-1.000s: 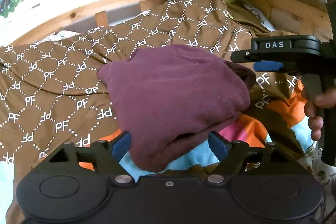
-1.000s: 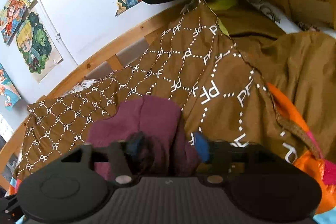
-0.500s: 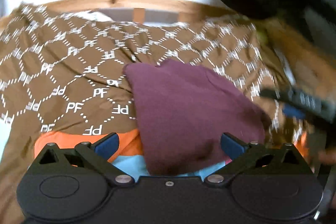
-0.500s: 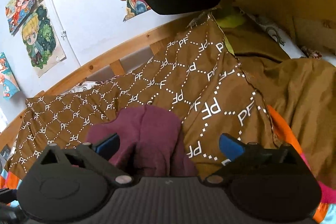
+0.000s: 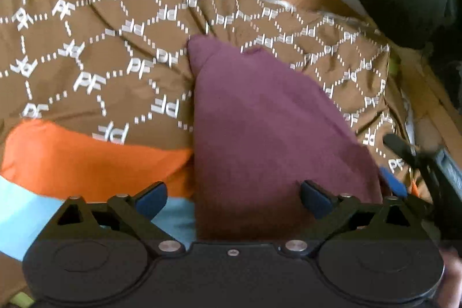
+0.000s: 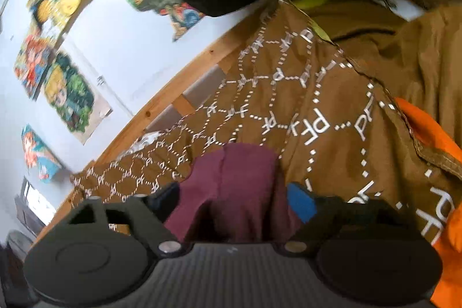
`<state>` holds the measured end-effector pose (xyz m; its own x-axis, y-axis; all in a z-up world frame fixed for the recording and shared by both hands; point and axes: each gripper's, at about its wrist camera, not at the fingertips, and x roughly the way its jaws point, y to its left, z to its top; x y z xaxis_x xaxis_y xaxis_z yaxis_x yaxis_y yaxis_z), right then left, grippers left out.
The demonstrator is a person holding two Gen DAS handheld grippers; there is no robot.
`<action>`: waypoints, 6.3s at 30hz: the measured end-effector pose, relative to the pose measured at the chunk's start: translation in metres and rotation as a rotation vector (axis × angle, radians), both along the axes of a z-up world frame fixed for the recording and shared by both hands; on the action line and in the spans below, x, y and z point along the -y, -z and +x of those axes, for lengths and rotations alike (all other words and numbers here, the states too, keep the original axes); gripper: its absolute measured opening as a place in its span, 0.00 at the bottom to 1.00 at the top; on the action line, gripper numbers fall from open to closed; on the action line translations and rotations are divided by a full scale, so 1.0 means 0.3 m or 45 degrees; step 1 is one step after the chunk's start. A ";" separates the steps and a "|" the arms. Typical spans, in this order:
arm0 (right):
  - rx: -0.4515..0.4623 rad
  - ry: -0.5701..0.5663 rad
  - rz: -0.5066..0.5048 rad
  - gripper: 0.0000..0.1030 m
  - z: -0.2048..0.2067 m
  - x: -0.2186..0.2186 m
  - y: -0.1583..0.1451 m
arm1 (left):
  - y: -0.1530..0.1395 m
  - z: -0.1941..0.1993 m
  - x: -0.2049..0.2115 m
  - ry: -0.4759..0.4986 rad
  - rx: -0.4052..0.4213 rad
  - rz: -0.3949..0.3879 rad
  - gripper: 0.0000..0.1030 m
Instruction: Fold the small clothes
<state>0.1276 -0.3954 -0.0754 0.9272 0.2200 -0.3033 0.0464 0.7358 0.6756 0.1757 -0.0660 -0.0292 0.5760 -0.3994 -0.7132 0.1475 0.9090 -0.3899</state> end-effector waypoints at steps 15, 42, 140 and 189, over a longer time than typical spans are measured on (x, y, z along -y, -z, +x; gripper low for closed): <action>-0.001 -0.121 -0.236 0.06 0.190 0.054 0.025 | 0.007 -0.076 0.006 0.042 0.048 0.023 0.64; 0.016 -0.330 -0.038 0.71 0.214 0.089 0.139 | 0.085 0.044 -0.030 0.012 0.011 -0.114 0.97; -0.091 -0.427 -0.506 0.26 0.227 -0.374 -0.104 | 0.001 -0.040 -0.323 0.220 0.075 -0.040 0.49; 0.250 -0.389 -1.169 0.22 -0.227 -0.620 -0.662 | -0.294 -0.283 -0.294 0.362 0.598 0.005 0.48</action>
<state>0.0594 -0.2094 0.1231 0.9219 0.2144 -0.3228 -0.2846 0.9400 -0.1884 0.0907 0.0222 0.0591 0.7029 -0.5833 -0.4071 0.5447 0.8094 -0.2193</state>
